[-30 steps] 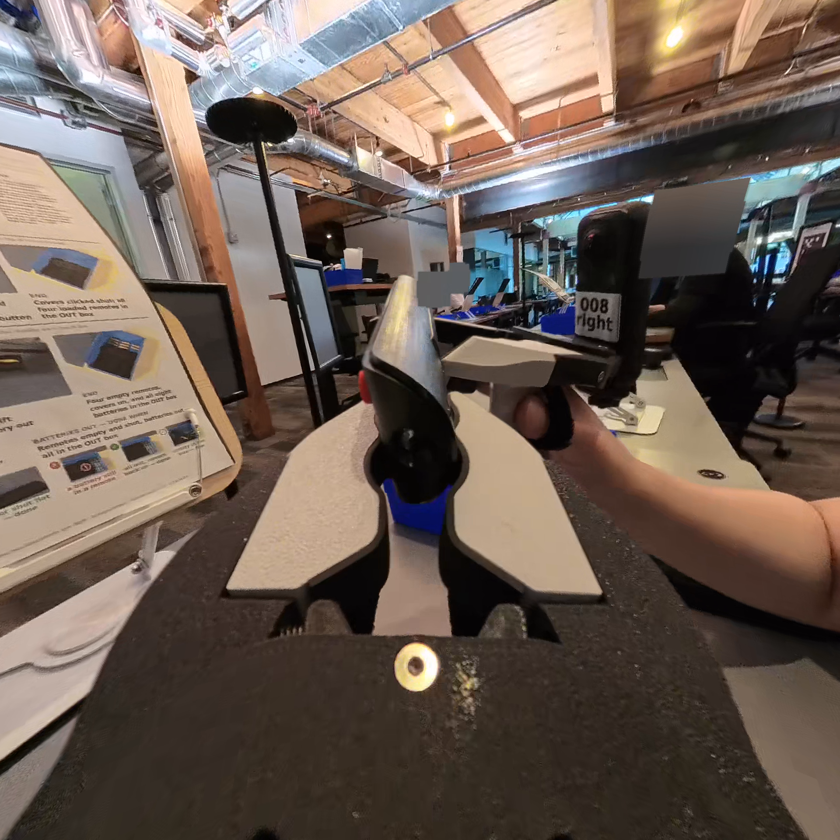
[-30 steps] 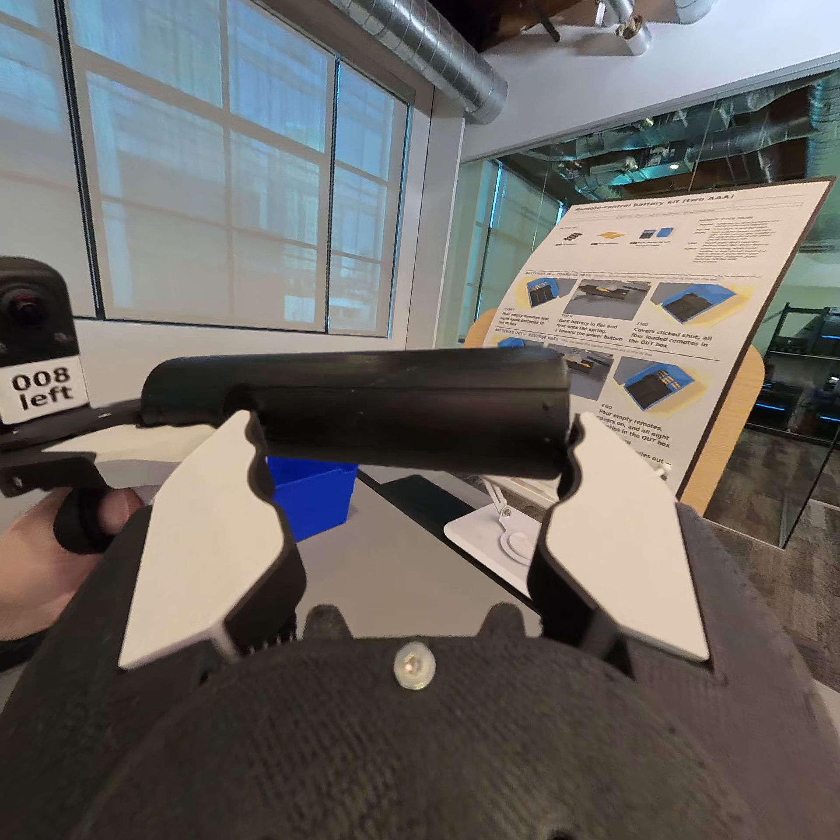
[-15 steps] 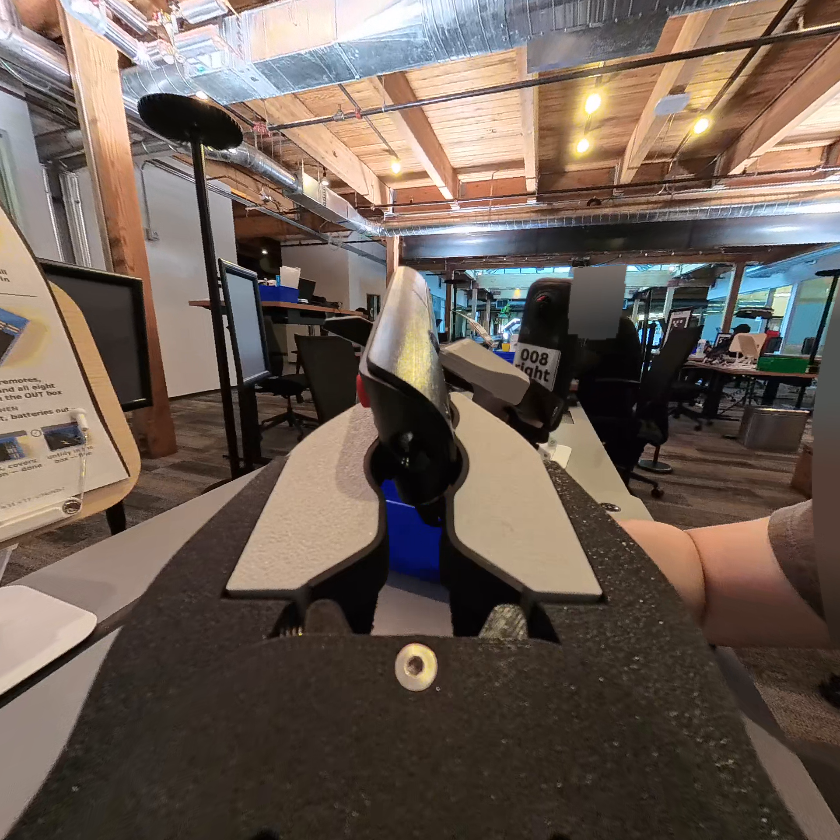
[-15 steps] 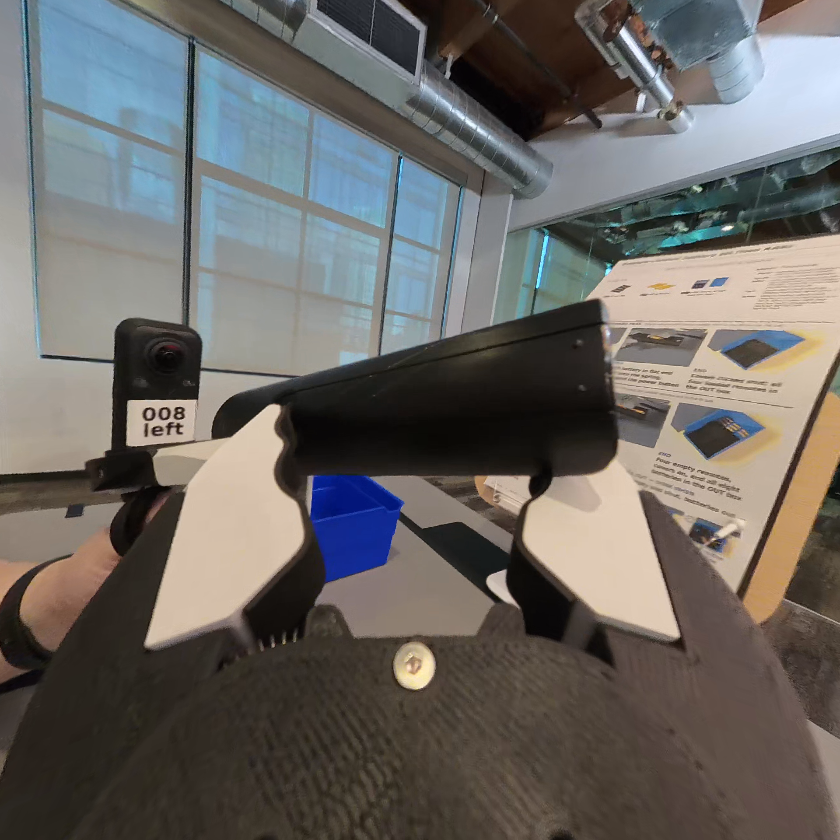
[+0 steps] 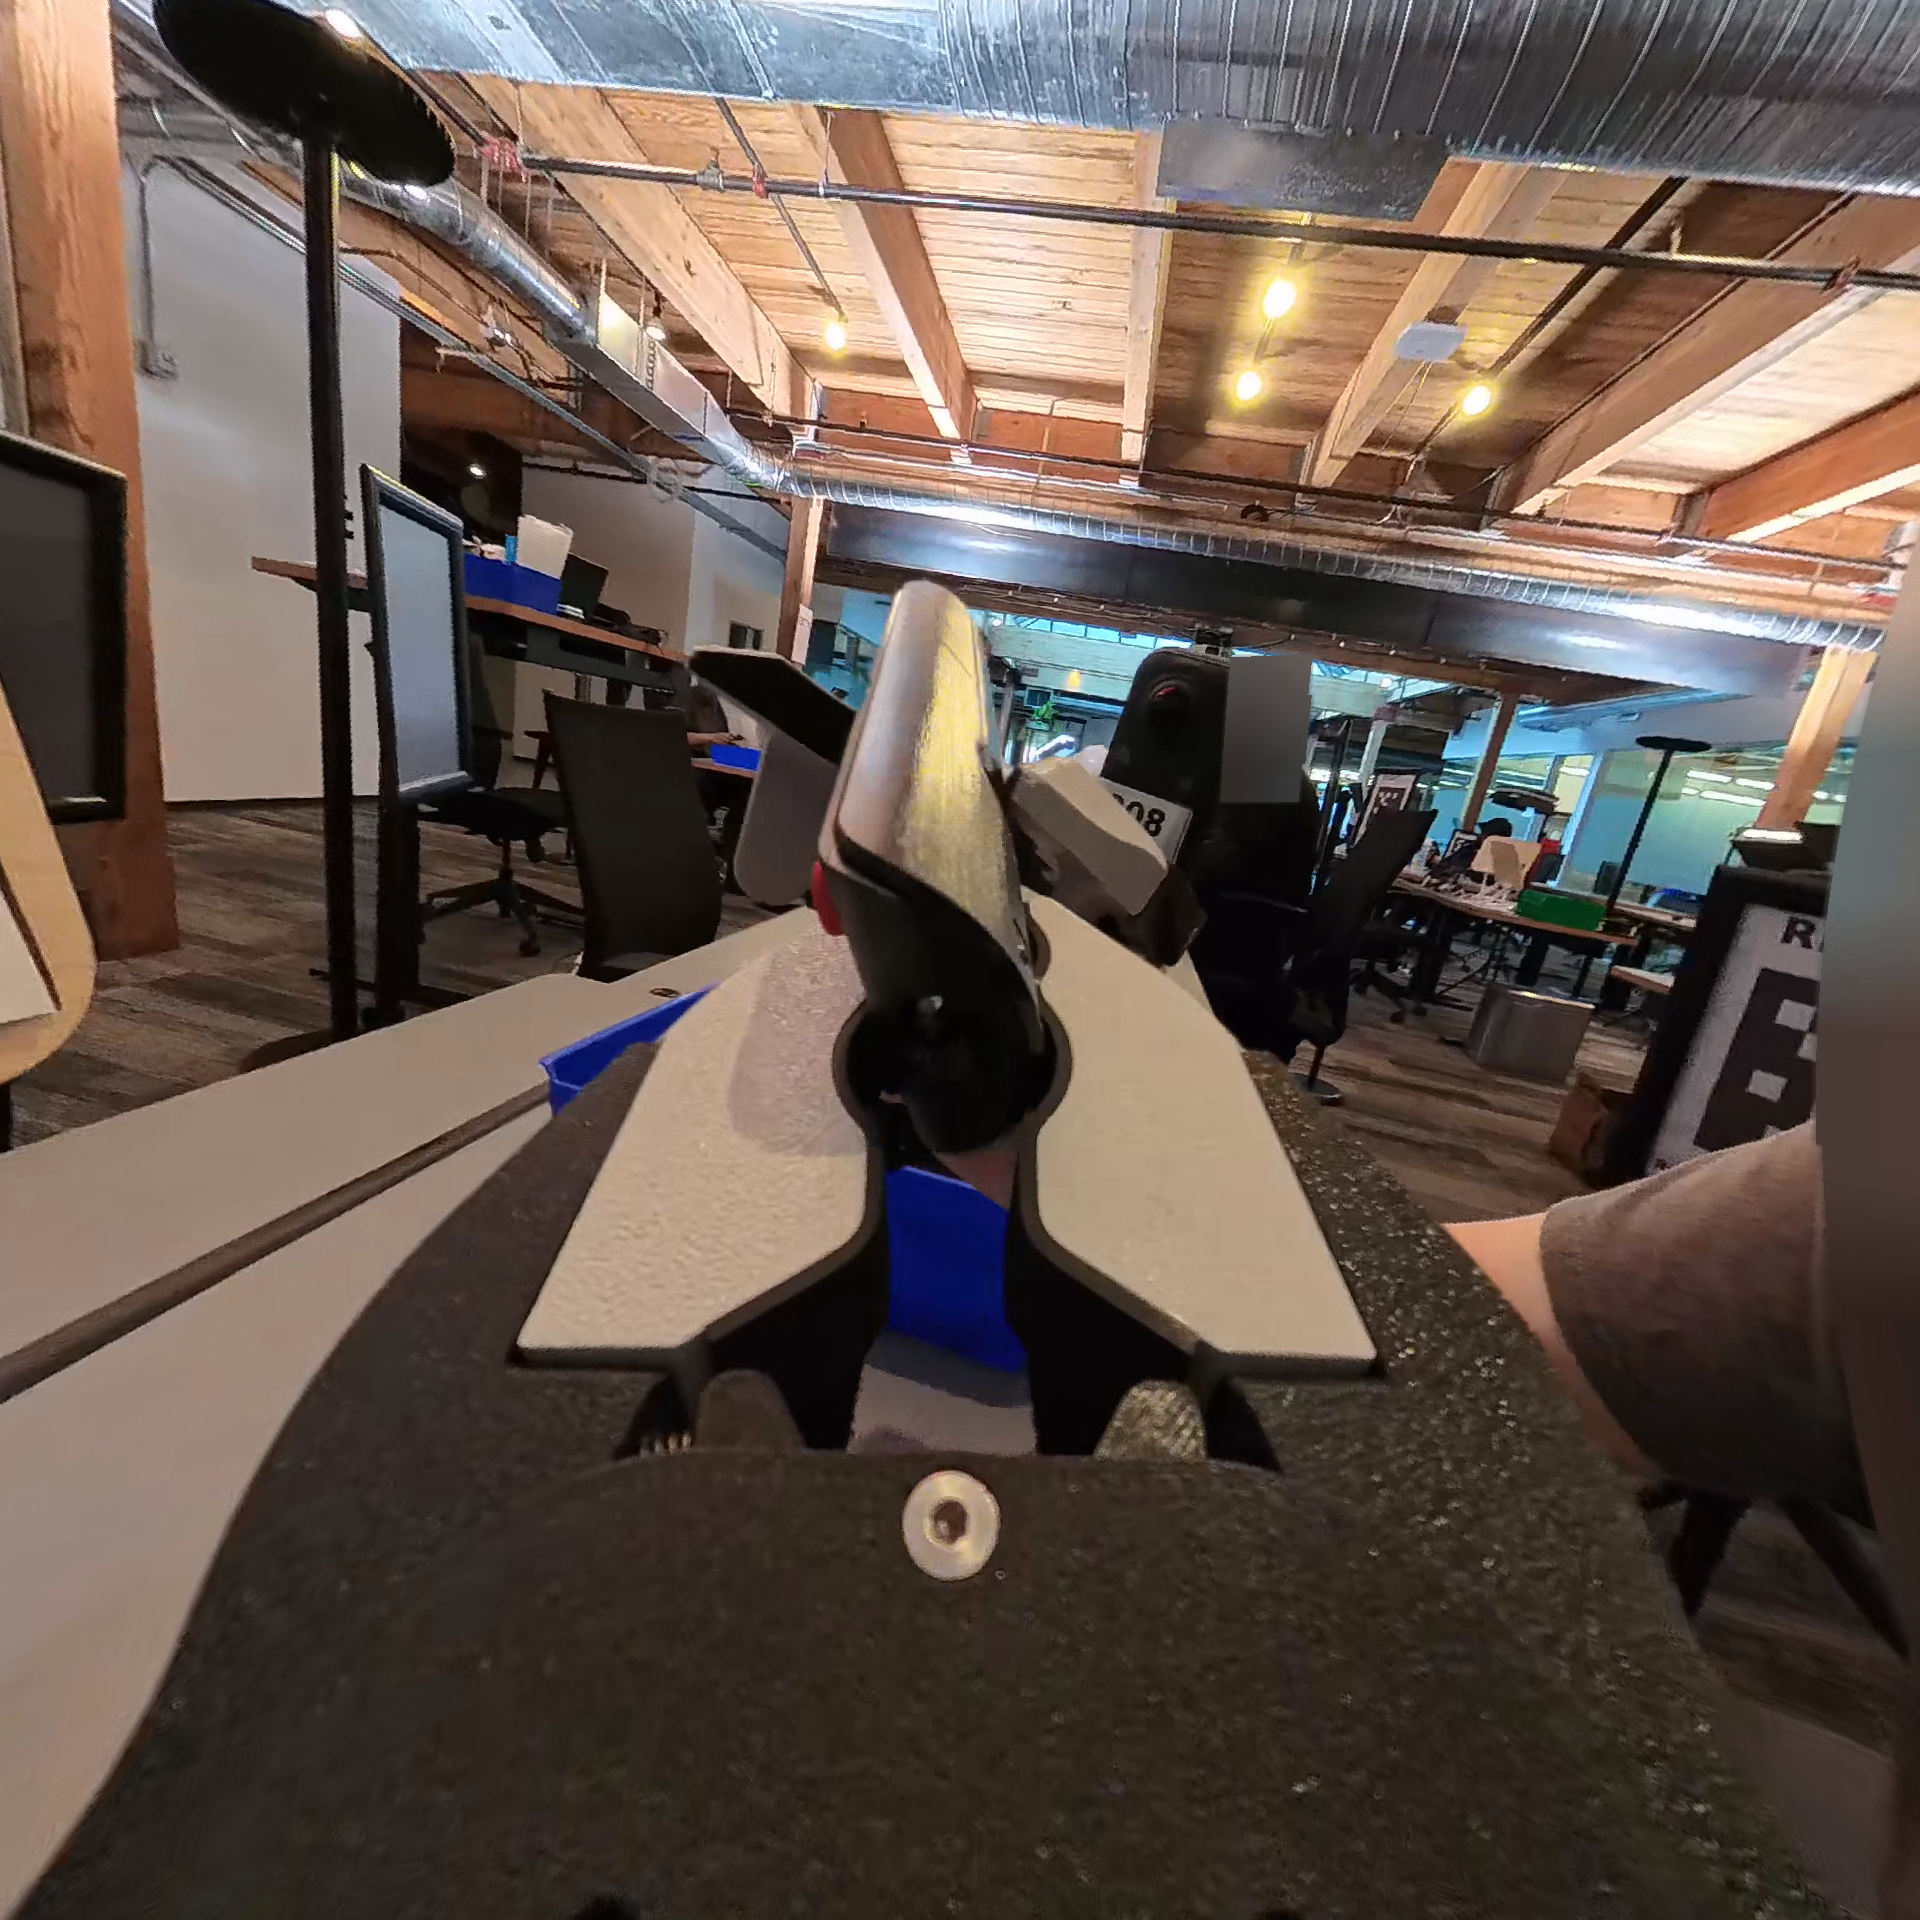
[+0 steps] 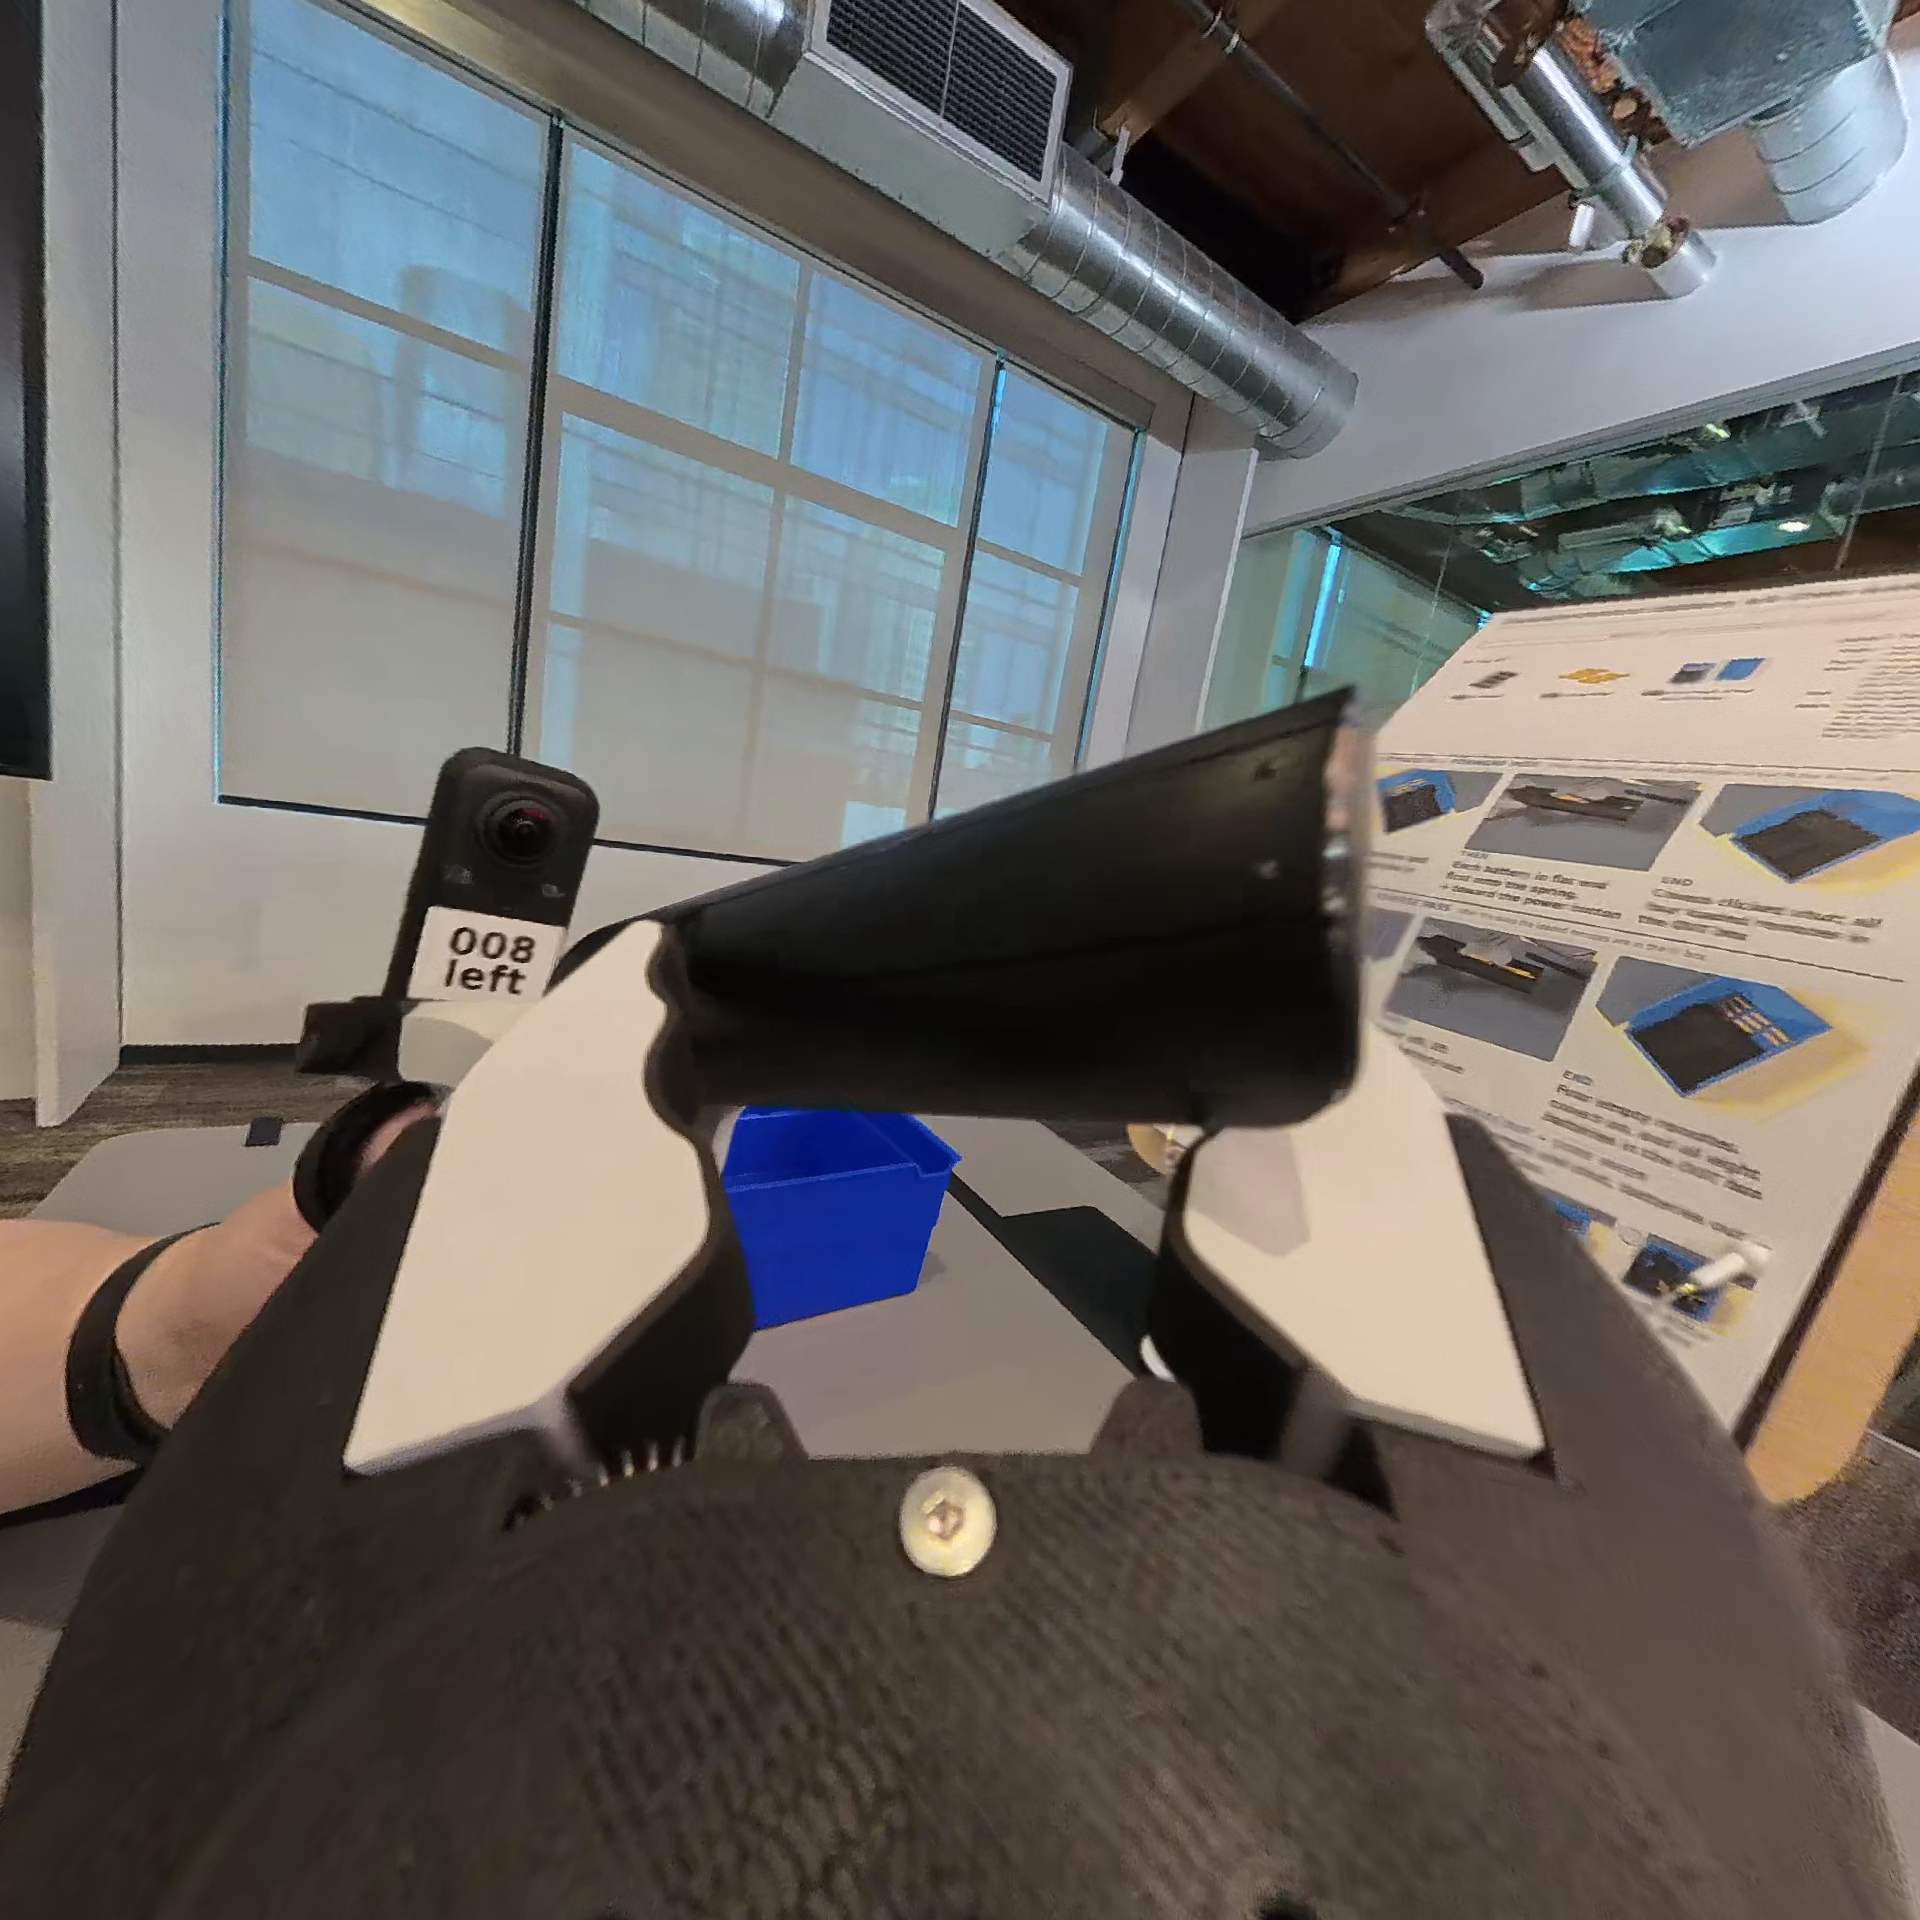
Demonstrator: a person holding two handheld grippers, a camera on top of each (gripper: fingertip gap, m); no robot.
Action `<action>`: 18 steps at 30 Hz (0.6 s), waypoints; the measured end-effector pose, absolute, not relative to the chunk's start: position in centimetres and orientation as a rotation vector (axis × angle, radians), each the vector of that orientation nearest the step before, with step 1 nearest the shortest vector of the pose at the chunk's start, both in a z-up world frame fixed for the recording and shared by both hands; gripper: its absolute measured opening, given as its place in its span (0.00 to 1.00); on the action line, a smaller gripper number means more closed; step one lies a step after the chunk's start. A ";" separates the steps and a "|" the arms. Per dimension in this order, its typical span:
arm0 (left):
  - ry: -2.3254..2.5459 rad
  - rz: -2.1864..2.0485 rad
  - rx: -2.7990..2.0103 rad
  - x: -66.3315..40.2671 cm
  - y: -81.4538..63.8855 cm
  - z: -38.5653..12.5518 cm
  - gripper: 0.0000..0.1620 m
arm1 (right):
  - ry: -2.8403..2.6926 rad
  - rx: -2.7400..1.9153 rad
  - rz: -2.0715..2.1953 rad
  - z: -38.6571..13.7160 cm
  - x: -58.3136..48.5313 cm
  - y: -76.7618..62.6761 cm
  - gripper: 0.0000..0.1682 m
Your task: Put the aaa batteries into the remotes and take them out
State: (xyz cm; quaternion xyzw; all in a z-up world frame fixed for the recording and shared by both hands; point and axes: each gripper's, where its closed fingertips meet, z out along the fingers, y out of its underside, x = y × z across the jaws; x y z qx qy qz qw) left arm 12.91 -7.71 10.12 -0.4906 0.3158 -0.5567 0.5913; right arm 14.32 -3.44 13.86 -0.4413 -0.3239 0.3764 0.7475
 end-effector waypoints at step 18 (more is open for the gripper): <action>0.661 -0.948 -1.189 11.6 -5.4 9.4 0.13 | -0.583 -1.208 0.577 12.6 15.2 -0.3 0.78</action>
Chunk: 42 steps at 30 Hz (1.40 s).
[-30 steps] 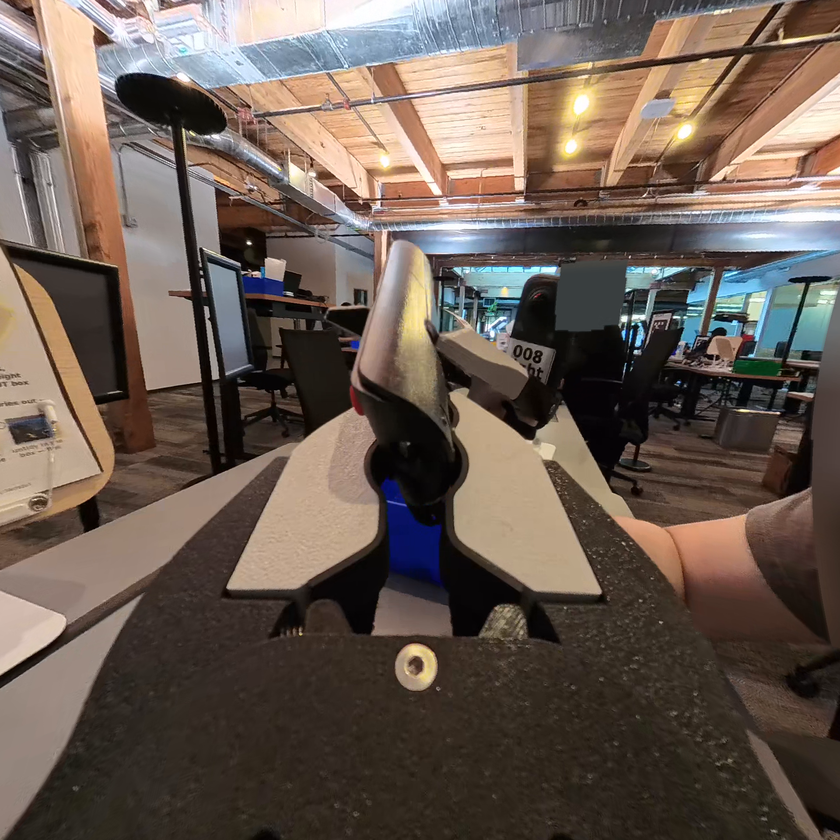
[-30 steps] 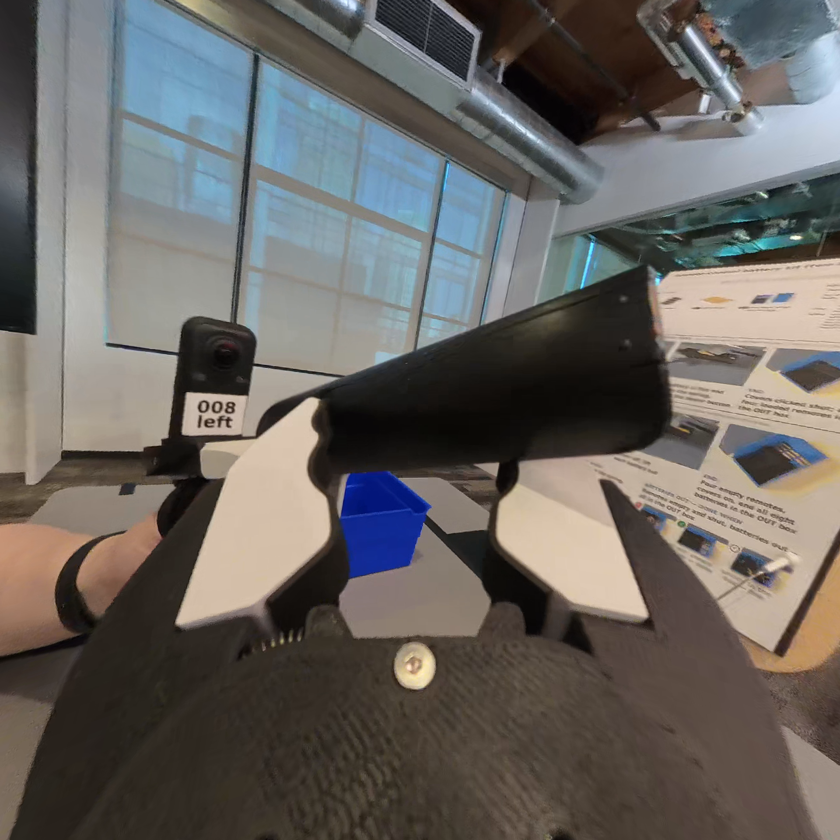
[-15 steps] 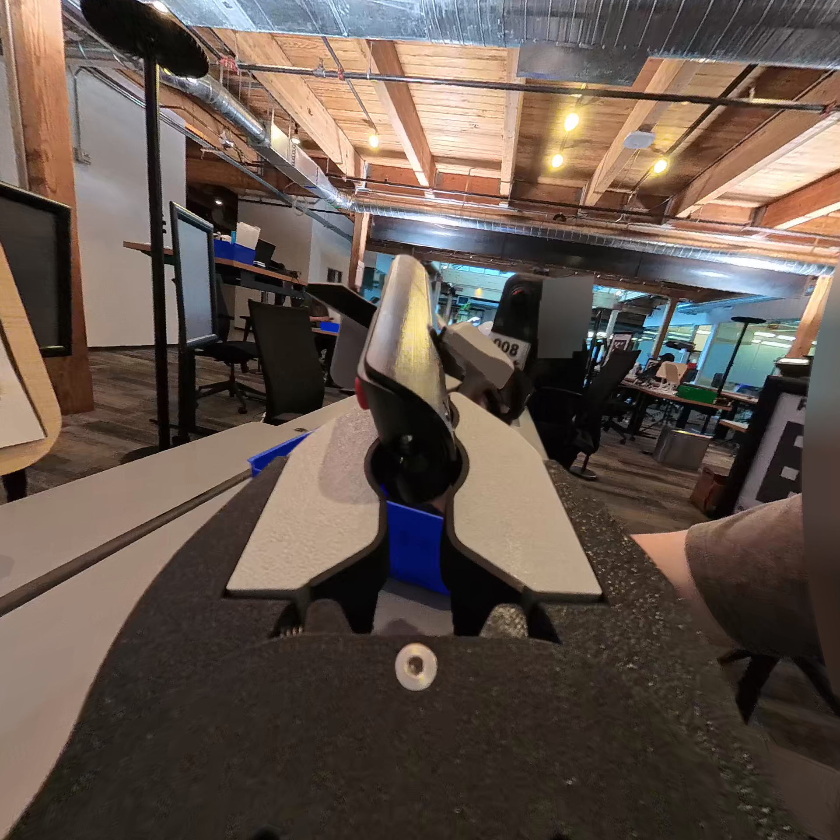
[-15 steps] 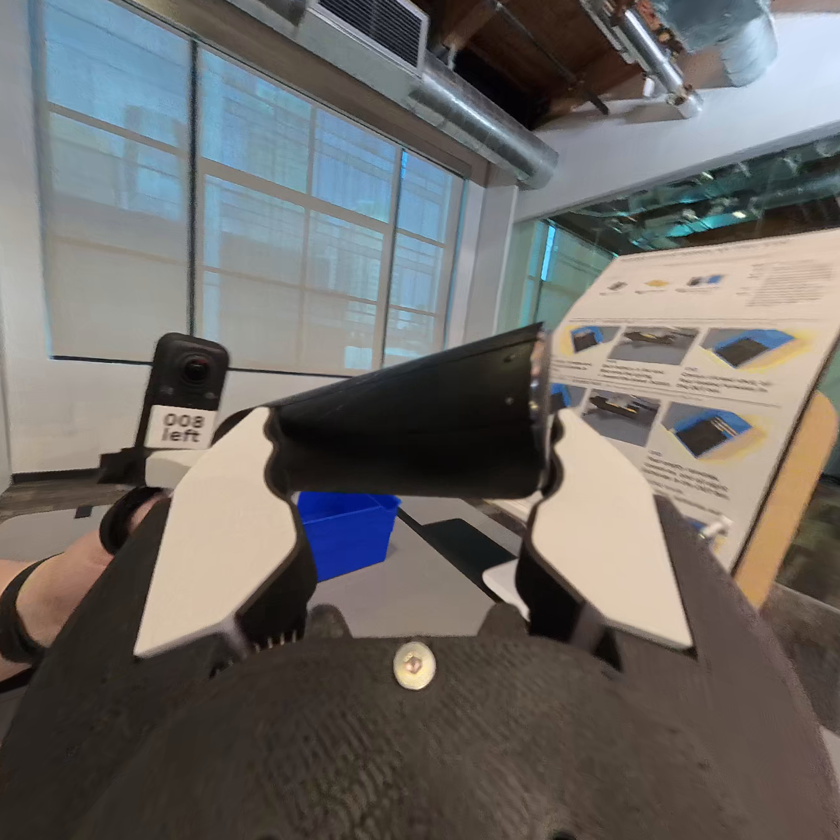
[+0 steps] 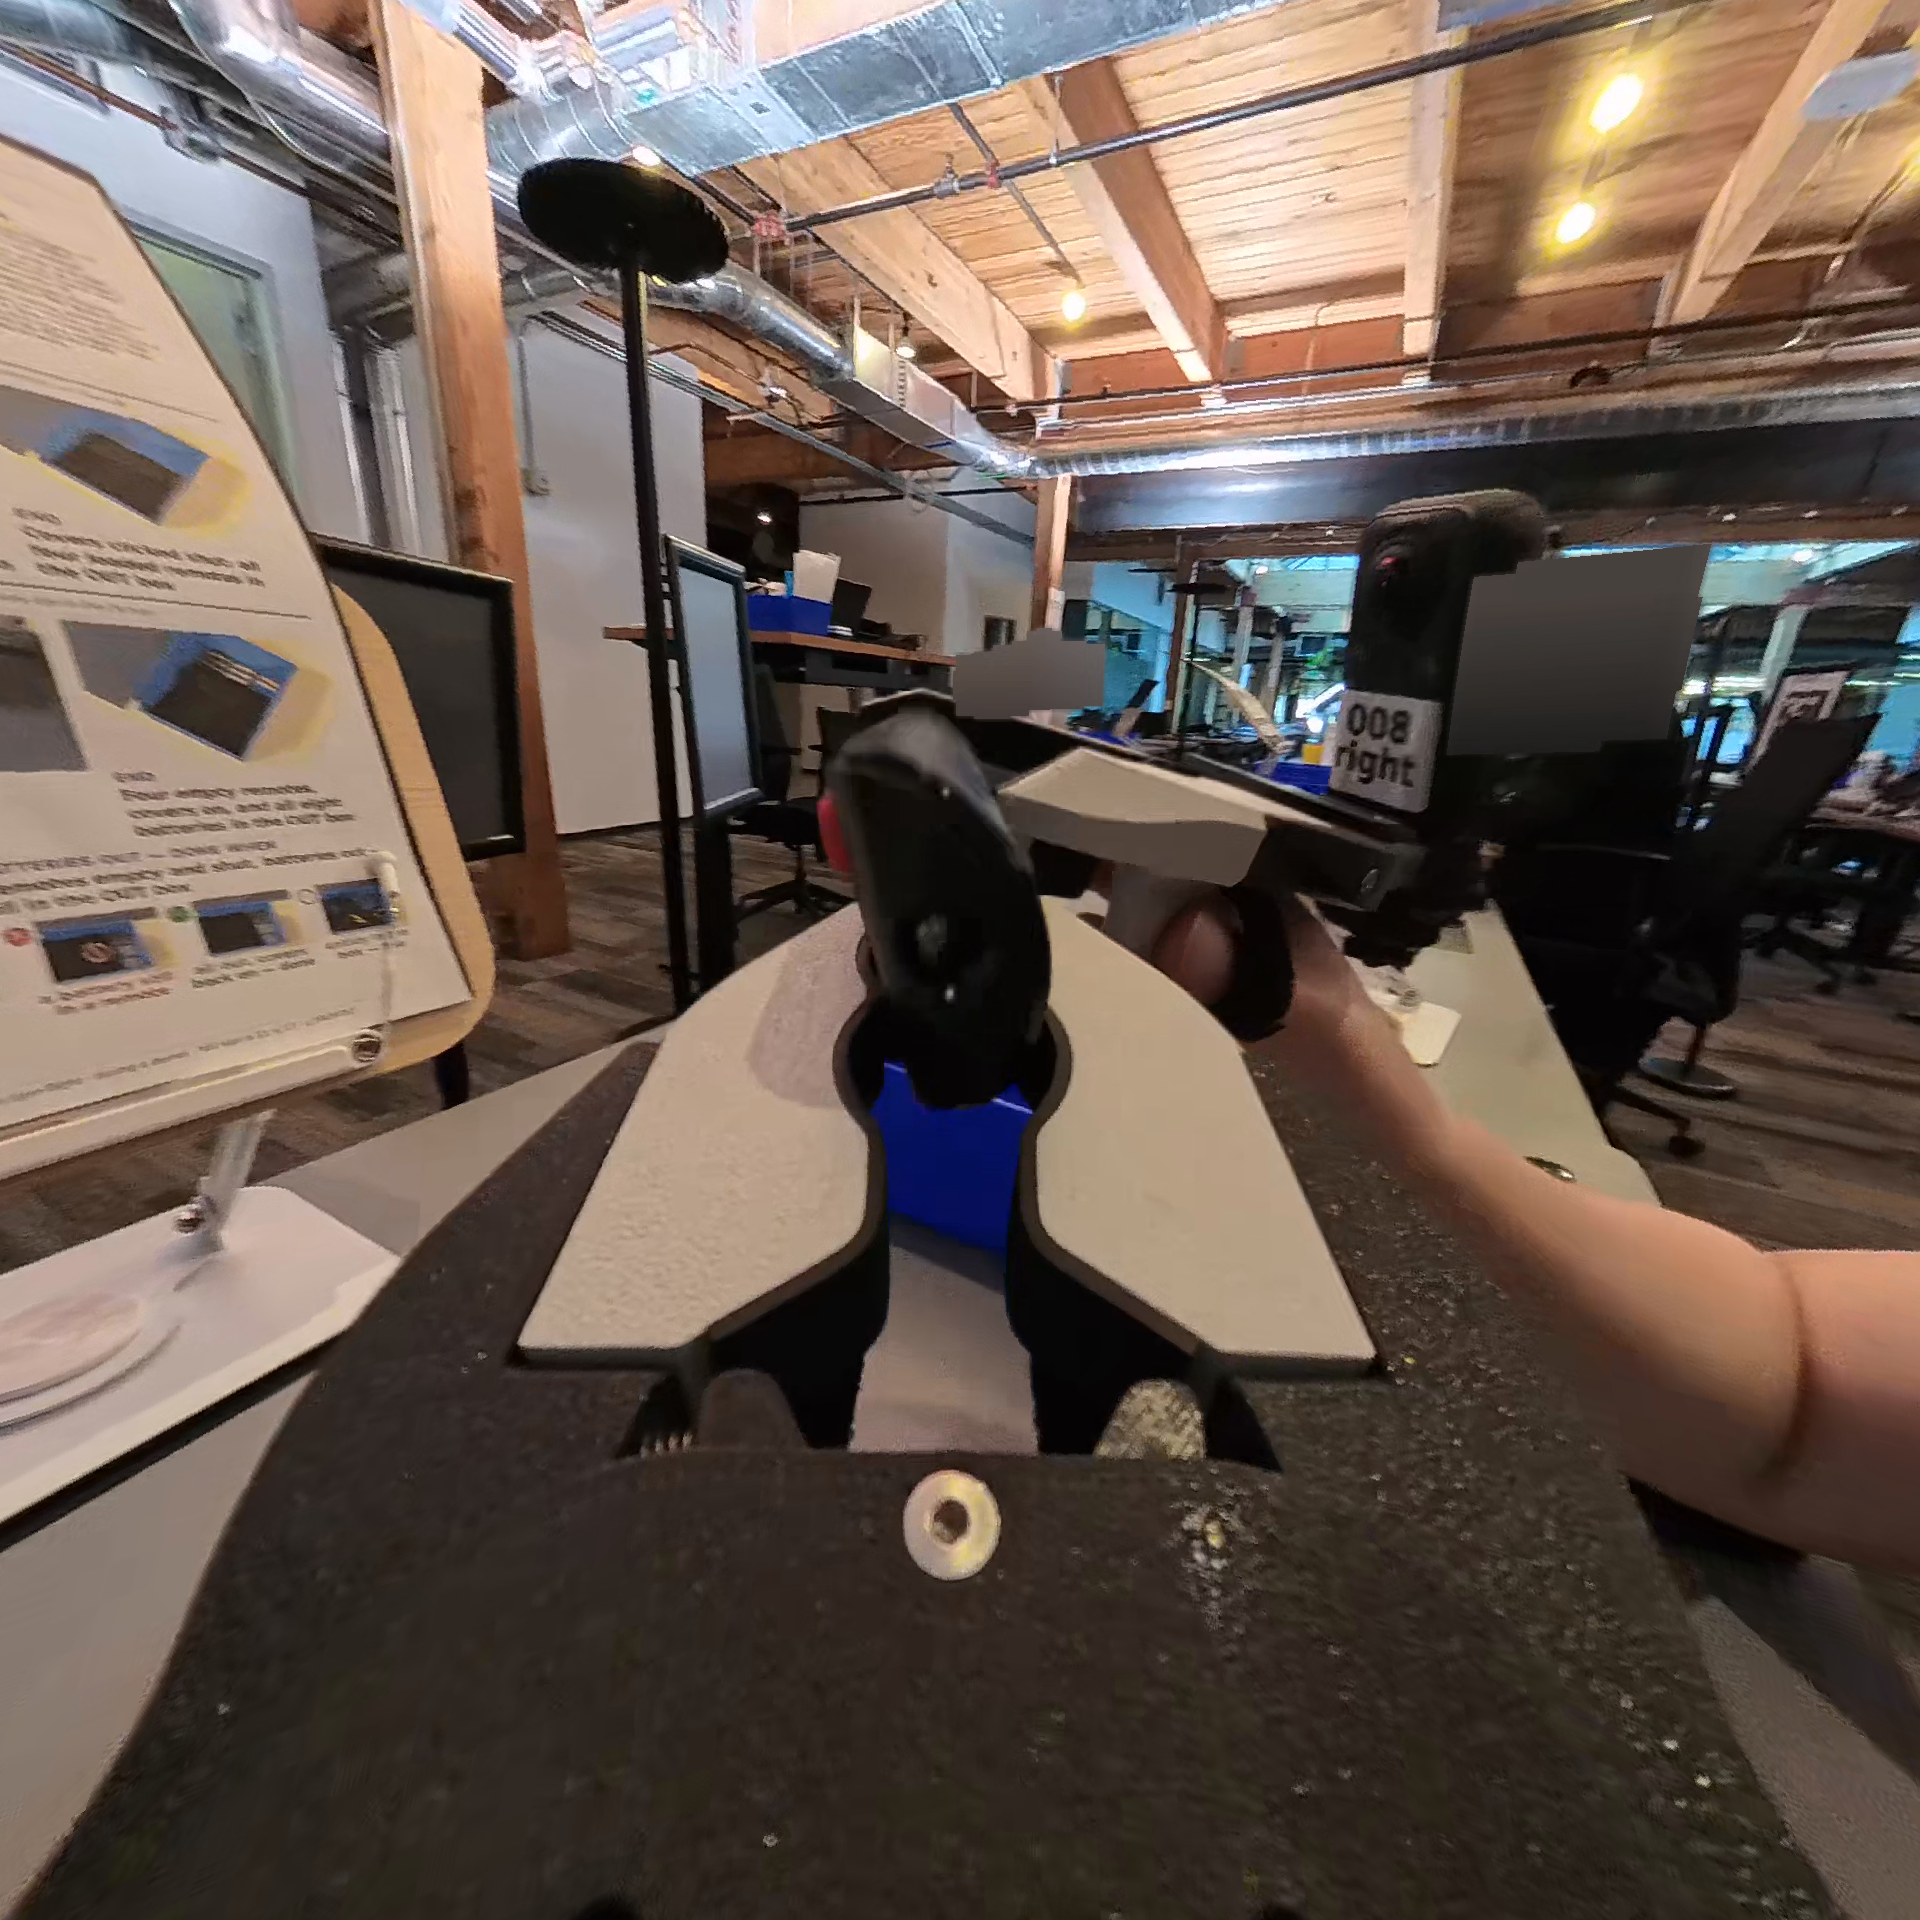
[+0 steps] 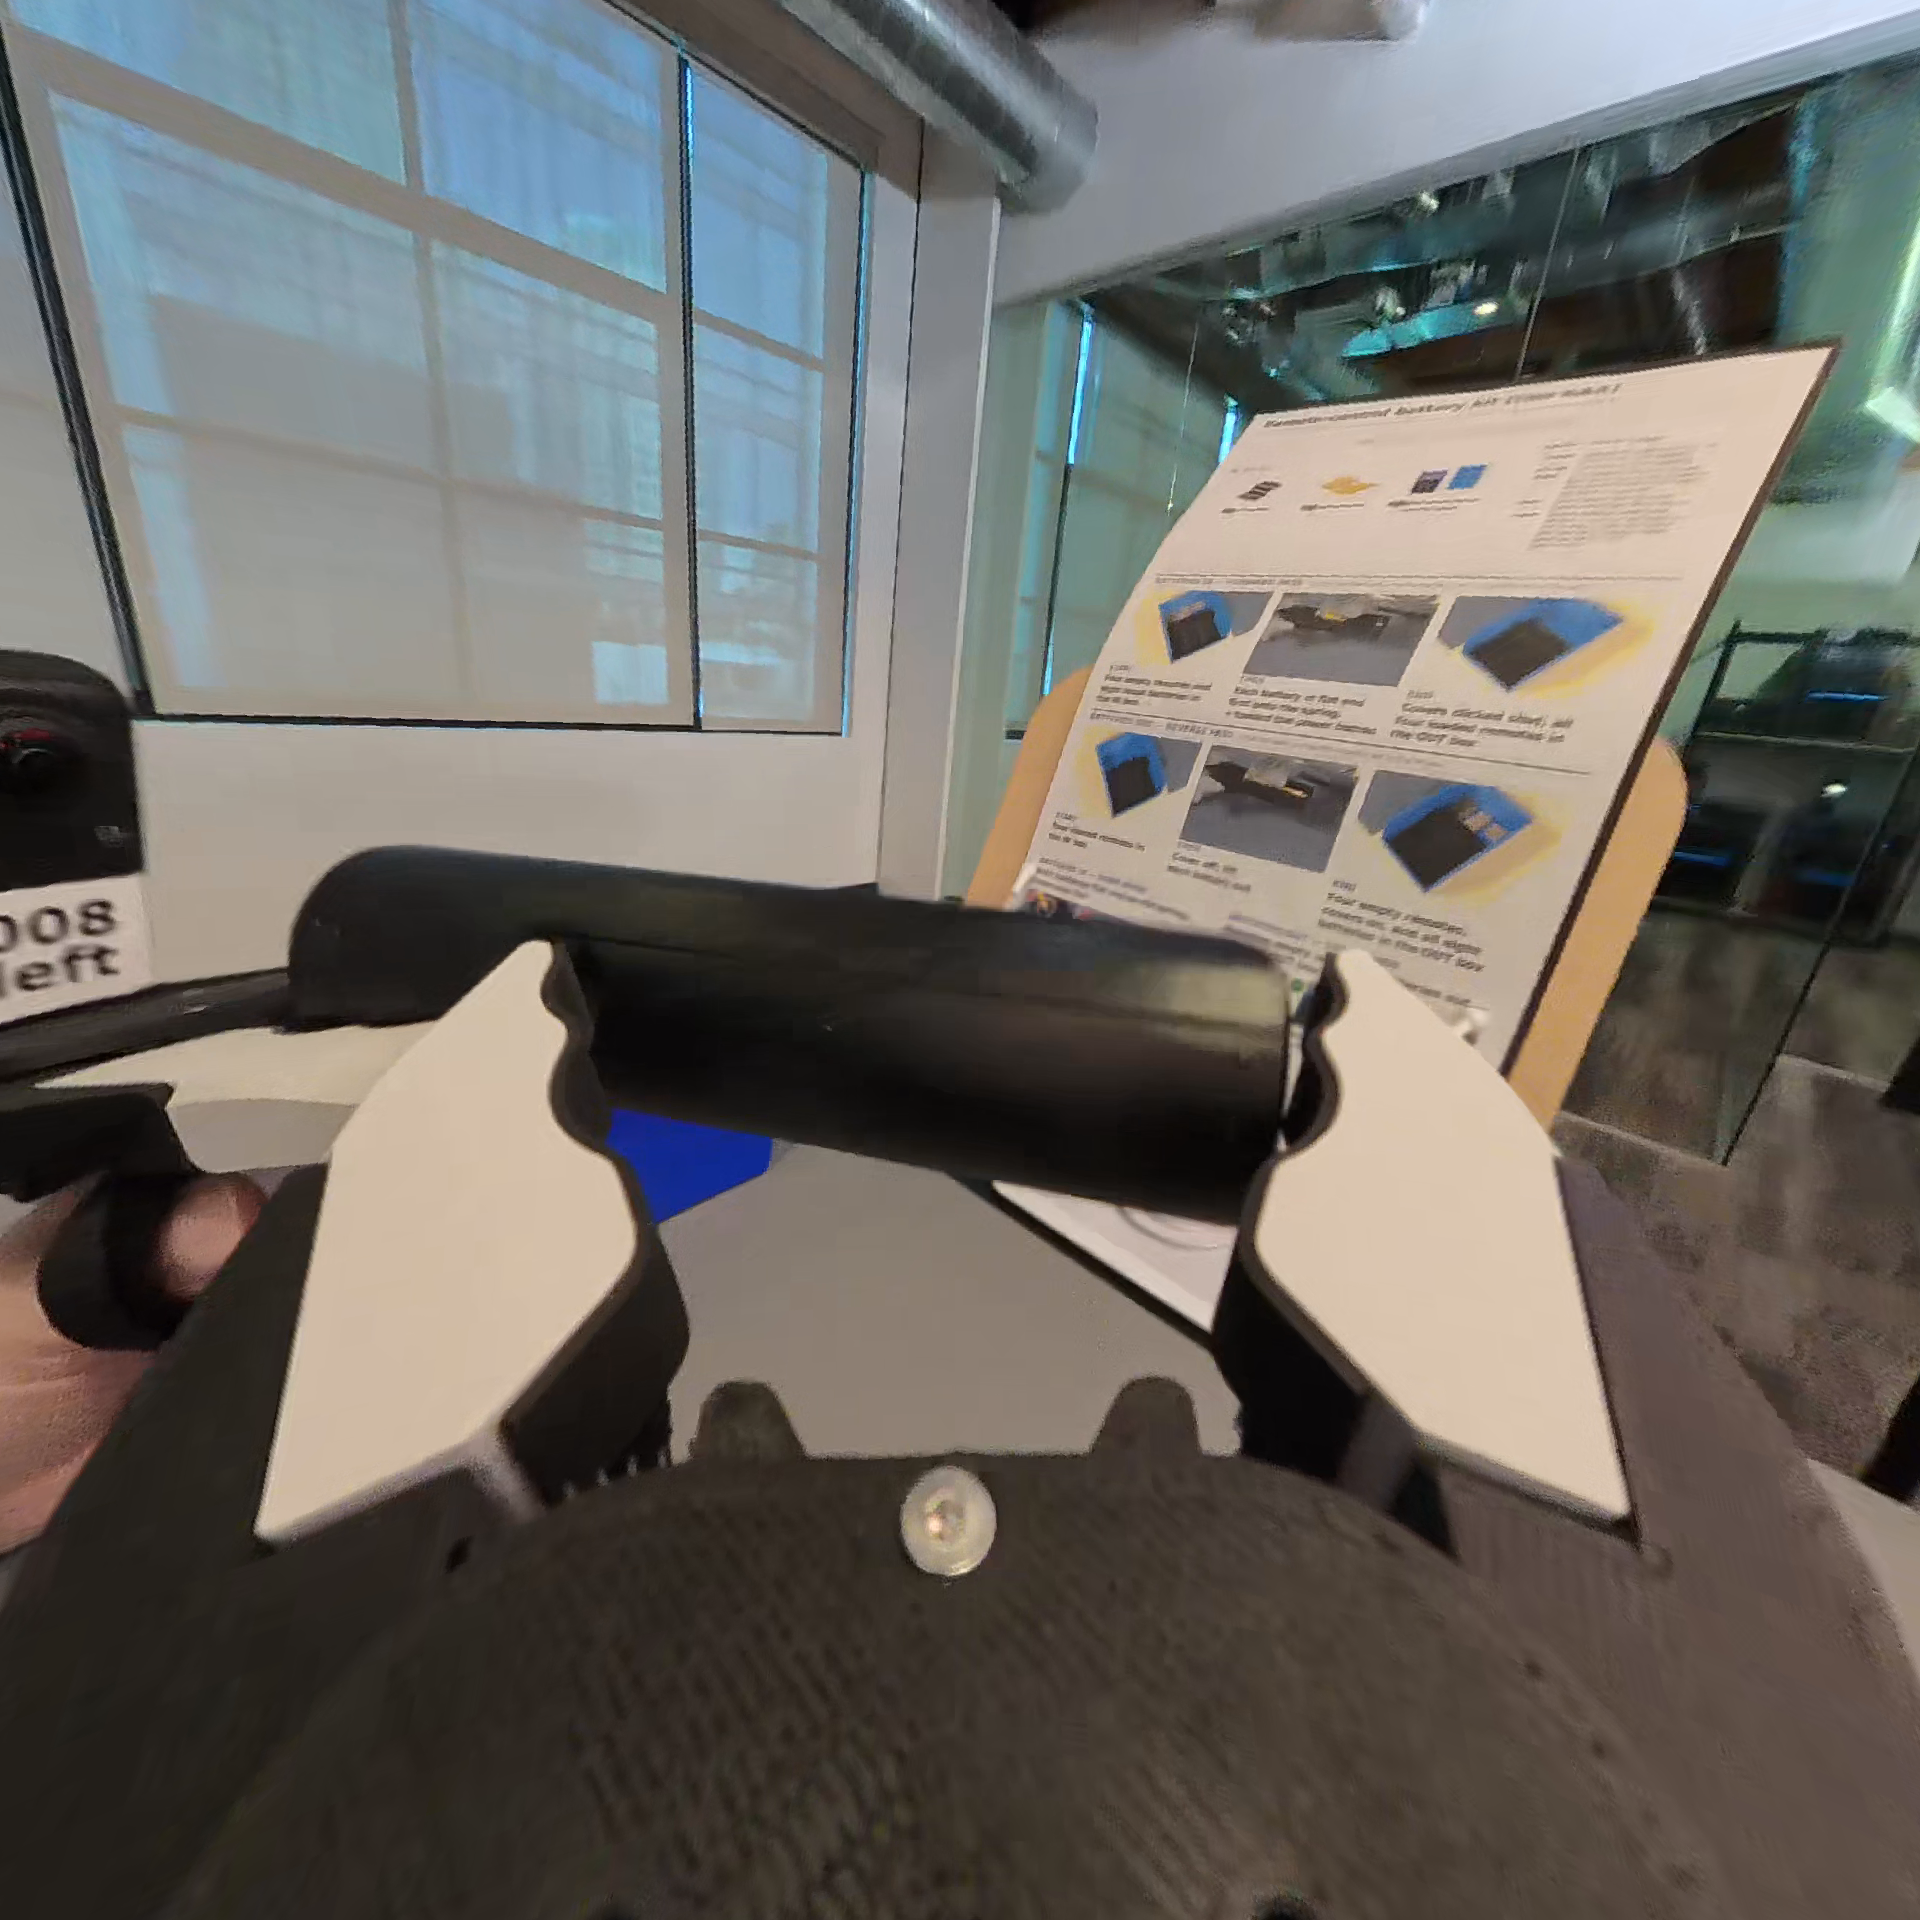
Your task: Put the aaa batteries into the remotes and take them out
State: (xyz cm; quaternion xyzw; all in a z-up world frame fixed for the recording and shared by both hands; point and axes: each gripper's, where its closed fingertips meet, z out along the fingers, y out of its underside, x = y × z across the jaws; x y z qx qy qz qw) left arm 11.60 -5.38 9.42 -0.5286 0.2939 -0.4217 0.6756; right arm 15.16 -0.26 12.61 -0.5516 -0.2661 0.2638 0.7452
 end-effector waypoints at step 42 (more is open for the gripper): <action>1.289 -0.871 -1.488 9.5 -5.9 5.2 0.20 | -1.542 -1.152 0.090 4.2 12.3 -3.3 0.30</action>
